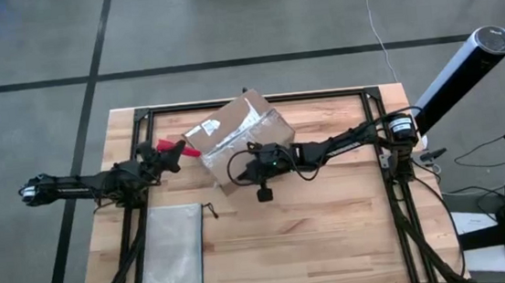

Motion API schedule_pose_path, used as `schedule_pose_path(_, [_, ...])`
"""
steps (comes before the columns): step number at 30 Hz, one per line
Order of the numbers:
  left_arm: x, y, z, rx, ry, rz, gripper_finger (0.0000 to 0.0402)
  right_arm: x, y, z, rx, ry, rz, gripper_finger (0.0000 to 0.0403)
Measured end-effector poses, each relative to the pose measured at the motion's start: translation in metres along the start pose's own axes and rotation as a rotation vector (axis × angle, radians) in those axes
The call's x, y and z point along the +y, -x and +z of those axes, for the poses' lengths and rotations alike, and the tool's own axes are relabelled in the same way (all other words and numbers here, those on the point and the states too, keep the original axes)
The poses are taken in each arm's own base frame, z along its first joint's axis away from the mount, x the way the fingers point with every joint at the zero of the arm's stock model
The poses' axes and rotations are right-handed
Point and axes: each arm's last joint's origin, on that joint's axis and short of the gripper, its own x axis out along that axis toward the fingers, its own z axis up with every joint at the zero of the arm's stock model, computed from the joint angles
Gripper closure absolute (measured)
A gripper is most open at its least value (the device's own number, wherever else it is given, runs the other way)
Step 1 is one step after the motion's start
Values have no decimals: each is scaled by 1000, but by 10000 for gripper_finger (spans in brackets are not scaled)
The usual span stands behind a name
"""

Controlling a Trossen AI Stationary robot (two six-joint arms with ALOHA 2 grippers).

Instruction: Unpack boxes

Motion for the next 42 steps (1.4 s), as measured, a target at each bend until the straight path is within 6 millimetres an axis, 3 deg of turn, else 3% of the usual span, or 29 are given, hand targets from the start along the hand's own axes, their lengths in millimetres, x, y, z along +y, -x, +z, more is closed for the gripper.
schedule_pose_path(9, [-4,0,0,52,-28,-76,369,-2,10,6,11,-13,0,403])
schedule_pose_path(21, [-9,1,-3,182,67,-206,369,-8,45,27,15,-28,-33,403])
schedule_pose_path(42, [-13,1,-9,301,-51,-326,369,-11,61,37,5,-33,-97,403])
